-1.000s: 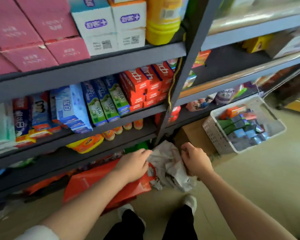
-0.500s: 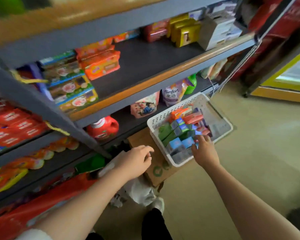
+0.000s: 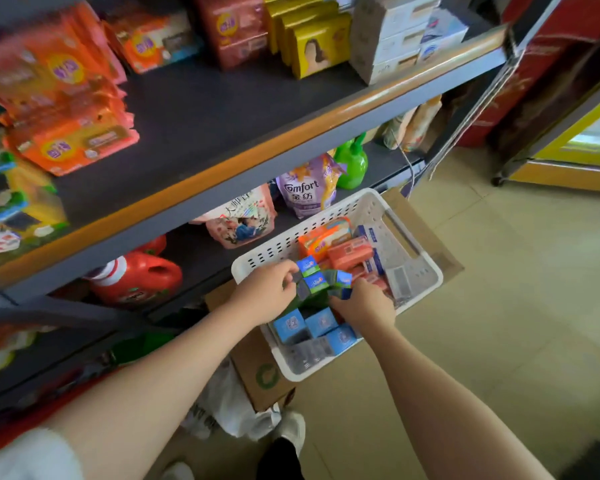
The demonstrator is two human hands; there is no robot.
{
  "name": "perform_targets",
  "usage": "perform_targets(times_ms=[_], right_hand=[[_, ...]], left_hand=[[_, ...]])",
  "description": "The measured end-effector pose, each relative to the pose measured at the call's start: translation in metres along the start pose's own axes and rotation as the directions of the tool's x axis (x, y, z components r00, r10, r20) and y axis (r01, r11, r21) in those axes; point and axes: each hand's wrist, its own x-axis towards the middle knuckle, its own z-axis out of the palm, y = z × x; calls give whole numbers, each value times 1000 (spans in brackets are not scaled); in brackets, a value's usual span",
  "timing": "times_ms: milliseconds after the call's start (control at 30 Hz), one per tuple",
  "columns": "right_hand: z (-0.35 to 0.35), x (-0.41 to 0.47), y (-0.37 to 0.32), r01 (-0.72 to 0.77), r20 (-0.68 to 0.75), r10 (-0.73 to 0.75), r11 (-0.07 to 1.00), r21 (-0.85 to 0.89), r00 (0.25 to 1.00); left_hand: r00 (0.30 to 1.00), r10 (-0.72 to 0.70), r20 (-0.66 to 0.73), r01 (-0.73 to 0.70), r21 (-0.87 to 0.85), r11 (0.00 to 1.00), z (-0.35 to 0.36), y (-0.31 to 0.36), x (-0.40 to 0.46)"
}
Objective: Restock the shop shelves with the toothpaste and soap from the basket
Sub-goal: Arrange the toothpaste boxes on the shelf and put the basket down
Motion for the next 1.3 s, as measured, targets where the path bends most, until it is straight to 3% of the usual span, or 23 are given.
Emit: perform_targets(times_ms=[167,267,400,500,567,633,767,833,967,1133,1233,1300], right_hand=[[-38,-24,9,53,-124,-27,976,212,992],[-58,-33,29,48,-170,21,921,388,985],[-70,-39,44,23,-70,16,857,516,997],[-72,-39,46,-20,88,-27,870,492,996],[-71,-39,43,0,156,-65,923,385,986],[-65,-39,40,12,230,-64,975,221,971],[-58,-45,29,16,363,52,983,-182,930],[-51,-50,25,10,397,90,970,-243,913],[-30,-57,29,1,359,-11,1000,28,933],[-13,-88,23,10,161,-56,962,273,985],[-8,-109,3,29,91,-70,921,389,993],[-6,-122,-21,103,52,-136,905,412,989]], left_hand=[[994,94,58,-104,199,974,14,14,46],[991,-22,133,-31,379,925,22,18,63],[973,-224,49,165,531,831,25,20,61],[896,-440,59,348,523,778,18,7,54],[825,-554,113,431,508,745,14,-3,51],[796,-578,179,446,473,760,15,-7,49],[810,-521,267,301,574,761,26,-2,46],[833,-498,243,246,643,726,31,2,42],[931,-357,78,206,696,688,8,9,18],[987,-131,-91,159,552,818,-34,-11,-45],[954,50,-296,110,499,860,-59,-38,-103],[919,70,-387,104,411,906,-76,-60,-144]])
